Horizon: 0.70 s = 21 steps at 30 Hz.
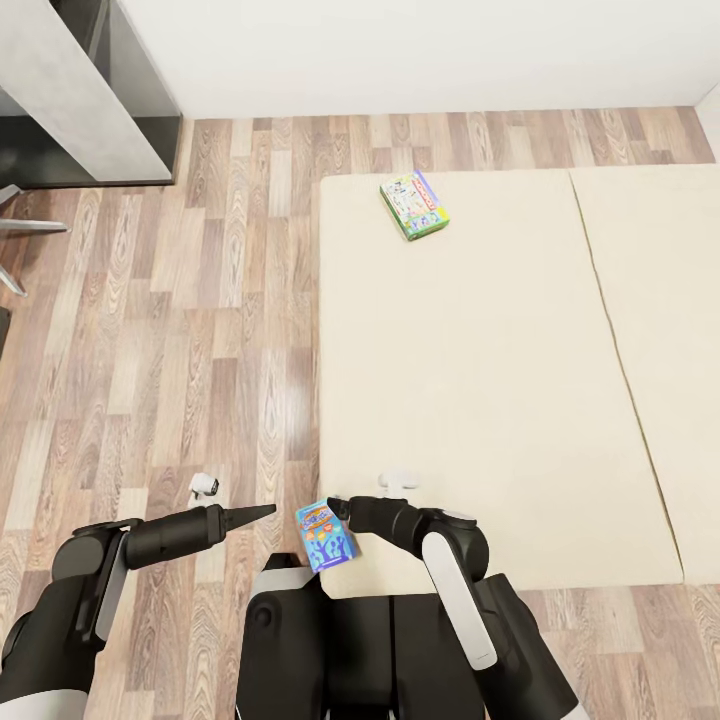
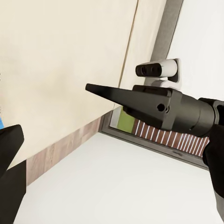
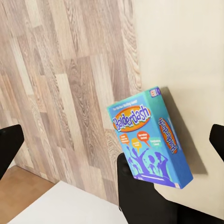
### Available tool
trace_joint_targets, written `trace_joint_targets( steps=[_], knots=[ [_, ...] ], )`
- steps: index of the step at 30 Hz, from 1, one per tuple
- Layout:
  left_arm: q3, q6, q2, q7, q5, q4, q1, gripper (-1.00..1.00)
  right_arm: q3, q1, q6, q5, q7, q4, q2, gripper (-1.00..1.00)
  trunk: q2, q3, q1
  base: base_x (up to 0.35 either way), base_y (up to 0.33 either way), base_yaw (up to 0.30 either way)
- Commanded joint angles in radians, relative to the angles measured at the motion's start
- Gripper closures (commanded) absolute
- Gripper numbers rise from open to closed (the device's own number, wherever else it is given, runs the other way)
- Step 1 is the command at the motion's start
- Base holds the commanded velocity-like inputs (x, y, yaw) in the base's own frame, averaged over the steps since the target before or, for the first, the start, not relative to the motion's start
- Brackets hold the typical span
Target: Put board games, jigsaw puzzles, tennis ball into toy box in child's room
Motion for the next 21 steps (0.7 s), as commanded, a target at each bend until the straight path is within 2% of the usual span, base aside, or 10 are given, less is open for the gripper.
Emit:
trace_joint_targets(
  steps=[1,21],
  knots=[
    [0.0,0.01,0.0,-0.004,0.0,0.0,0.0,-1.0,0.0,0.0,0.004,-0.009,-0.008,-0.001,0.0,-1.0,-0.002,-0.001,0.001,0.0,0.032,0.0],
    [0.0,0.01,0.001,-0.003,0.0,0.0,0.0,-1.0,0.001,0.0,-0.017,-0.009,-0.008,-0.001,0.0,-1.0,-0.002,-0.001,0.001,0.0,0.111,0.0]
  ],
)
